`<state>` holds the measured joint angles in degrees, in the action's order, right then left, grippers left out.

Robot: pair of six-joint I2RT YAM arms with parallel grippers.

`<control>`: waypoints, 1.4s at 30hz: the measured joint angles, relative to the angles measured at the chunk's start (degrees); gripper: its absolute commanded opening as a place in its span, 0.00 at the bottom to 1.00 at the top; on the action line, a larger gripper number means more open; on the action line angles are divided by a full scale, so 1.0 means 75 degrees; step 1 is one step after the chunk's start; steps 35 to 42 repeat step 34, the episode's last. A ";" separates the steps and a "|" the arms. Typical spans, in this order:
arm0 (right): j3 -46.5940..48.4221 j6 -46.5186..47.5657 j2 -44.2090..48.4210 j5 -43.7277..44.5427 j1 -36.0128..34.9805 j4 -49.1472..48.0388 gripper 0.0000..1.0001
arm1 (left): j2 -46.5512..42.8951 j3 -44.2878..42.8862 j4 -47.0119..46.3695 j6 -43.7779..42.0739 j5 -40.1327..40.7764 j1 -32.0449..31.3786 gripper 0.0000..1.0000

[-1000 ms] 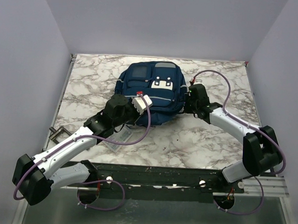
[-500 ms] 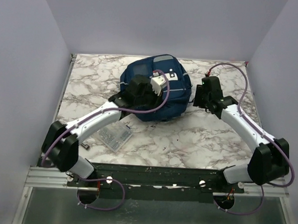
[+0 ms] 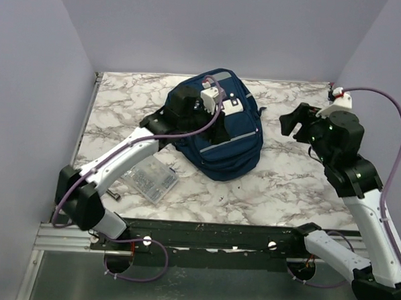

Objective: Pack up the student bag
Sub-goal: Place the student bag at the center of the board, then reset both arms

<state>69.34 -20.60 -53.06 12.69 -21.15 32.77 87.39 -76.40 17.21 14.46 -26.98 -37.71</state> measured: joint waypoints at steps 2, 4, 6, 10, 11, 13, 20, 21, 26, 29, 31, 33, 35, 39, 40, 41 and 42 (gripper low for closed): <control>0.0125 -0.0070 0.0289 -0.0143 0.0000 0.0111 0.82 | -0.0816 0.0000 0.0356 -0.0274 0.0175 0.0015 0.71; 0.0306 -0.0108 0.0501 -0.0289 0.0000 0.0233 0.85 | -0.1737 0.0003 0.0580 -0.0574 0.0501 0.0017 0.79; 0.0455 -0.0102 0.0676 -0.0425 0.0000 0.0344 0.90 | -0.2935 0.0009 0.0714 -0.0857 0.0959 0.0020 0.86; 0.0729 -0.0023 0.1169 -0.0562 0.0000 0.0571 0.99 | -0.4867 0.0009 0.0676 -0.1320 0.1821 0.0020 0.92; 0.0889 0.0041 0.1341 -0.0568 0.0000 0.0627 1.00 | -0.5336 0.0009 0.0656 -0.1463 0.2046 0.0020 0.93; 0.1215 0.0140 0.1559 -0.0554 0.0000 0.0682 1.00 | -0.6135 0.0015 0.0615 -0.1775 0.2451 0.0020 0.94; 0.2451 0.0513 0.2192 0.0061 0.0000 0.0752 1.00 | -0.7478 0.0198 0.0487 -0.2361 0.3360 0.0020 0.98; 0.2465 0.0562 0.2273 0.0128 0.0000 0.0755 1.00 | -0.7560 0.0216 0.0463 -0.2419 0.3453 0.0020 0.98; 0.2489 0.0758 0.2556 0.0428 0.0000 0.0764 1.00 | -0.8038 0.0303 0.0289 -0.2748 0.3902 0.0020 0.98; 0.2495 0.0758 0.2579 0.0513 0.0000 0.0787 1.00 | -0.8198 0.0391 0.0210 -0.2865 0.4051 0.0020 0.98; 0.2492 0.0755 0.2585 0.0565 0.0000 0.0822 1.00 | -0.8276 0.0536 0.0181 -0.2911 0.4100 0.0020 0.98; 0.2433 0.0752 0.2643 0.0612 0.0000 0.0836 1.00 | -0.8288 0.0632 0.0187 -0.2940 0.4127 0.0020 0.98; 0.2398 0.0746 0.2681 0.0635 0.0000 0.0854 1.00 | -0.8288 0.0685 0.0207 -0.2949 0.4130 0.0020 0.98; 0.2398 0.0746 0.2681 0.0635 0.0000 0.0854 1.00 | -0.8288 0.0685 0.0207 -0.2949 0.4130 0.0020 0.98; 0.2398 0.0746 0.2681 0.0635 0.0000 0.0854 1.00 | -0.8288 0.0685 0.0207 -0.2949 0.4130 0.0020 0.98; 0.2398 0.0746 0.2681 0.0635 0.0000 0.0854 1.00 | -0.8288 0.0685 0.0207 -0.2949 0.4130 0.0020 0.98; 0.2398 0.0746 0.2681 0.0635 0.0000 0.0854 1.00 | -0.8288 0.0685 0.0207 -0.2949 0.4130 0.0020 0.98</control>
